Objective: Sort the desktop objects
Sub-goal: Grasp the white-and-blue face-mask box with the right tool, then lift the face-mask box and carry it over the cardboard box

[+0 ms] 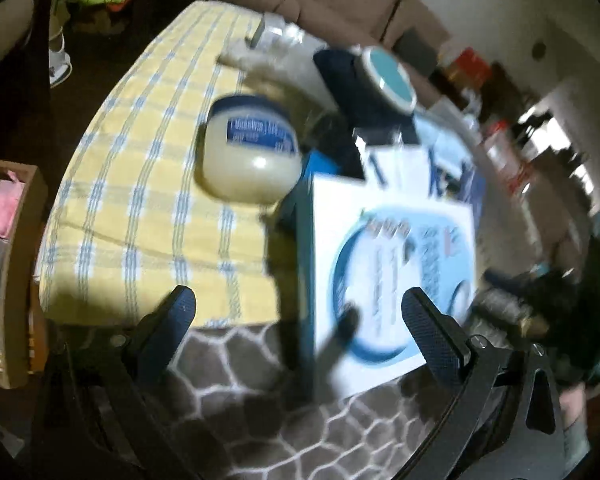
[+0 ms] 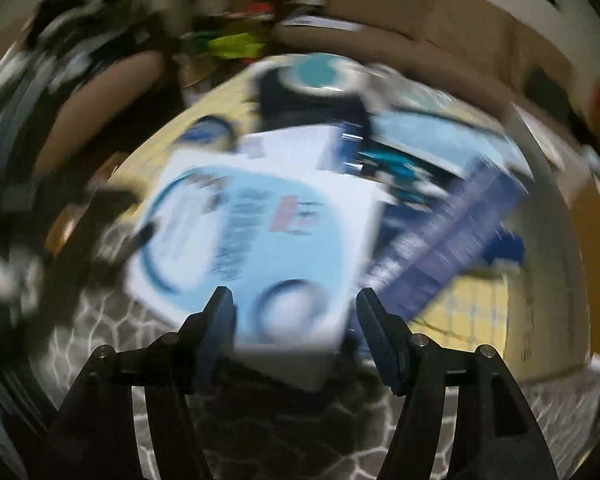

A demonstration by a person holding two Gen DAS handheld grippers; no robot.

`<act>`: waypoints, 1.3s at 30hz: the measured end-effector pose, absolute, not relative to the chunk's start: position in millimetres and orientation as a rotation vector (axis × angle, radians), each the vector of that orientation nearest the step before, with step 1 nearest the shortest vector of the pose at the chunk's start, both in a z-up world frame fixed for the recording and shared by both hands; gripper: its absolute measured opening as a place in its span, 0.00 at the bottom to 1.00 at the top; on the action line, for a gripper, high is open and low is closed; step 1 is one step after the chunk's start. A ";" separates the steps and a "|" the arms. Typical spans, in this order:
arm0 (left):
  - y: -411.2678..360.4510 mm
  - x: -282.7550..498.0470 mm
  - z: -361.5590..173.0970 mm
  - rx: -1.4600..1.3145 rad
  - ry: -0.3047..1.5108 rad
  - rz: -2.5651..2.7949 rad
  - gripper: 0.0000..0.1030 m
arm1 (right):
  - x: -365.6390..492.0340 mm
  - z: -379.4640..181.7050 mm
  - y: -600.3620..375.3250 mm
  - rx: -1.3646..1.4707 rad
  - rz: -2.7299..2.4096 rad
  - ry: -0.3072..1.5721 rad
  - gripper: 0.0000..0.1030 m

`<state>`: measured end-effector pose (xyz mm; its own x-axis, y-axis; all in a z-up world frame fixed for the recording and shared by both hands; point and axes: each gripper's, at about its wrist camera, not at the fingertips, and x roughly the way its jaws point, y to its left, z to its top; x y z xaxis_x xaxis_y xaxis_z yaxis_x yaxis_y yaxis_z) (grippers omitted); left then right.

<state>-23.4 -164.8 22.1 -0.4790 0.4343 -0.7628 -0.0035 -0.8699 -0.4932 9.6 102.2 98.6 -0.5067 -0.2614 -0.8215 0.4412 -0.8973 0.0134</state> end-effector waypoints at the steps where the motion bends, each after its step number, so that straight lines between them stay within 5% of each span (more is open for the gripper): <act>1: -162.1 -21.7 20.4 -1.433 -0.620 2.406 1.00 | 4.8 98.0 111.4 1.284 -2.416 0.205 0.65; 5: -148.9 -18.1 17.1 -1.433 -0.531 2.397 0.99 | -0.9 81.8 135.7 1.374 -2.394 -0.037 0.65; 10: -131.3 -20.2 10.7 -1.446 -0.423 2.404 0.82 | -3.9 65.3 143.5 1.394 -2.322 -0.251 0.64; 14: -116.4 -13.5 15.9 -1.405 -0.391 2.362 0.65 | -1.7 68.3 132.7 1.369 -2.273 -0.268 0.48; 25: -113.6 11.3 53.9 -1.262 -0.390 2.388 0.65 | 10.0 85.5 133.5 1.307 -2.277 -0.262 0.48; 39: -32.0 -5.3 145.2 -1.100 -0.337 2.343 0.71 | 22.6 175.6 216.6 1.117 -2.430 -0.310 0.48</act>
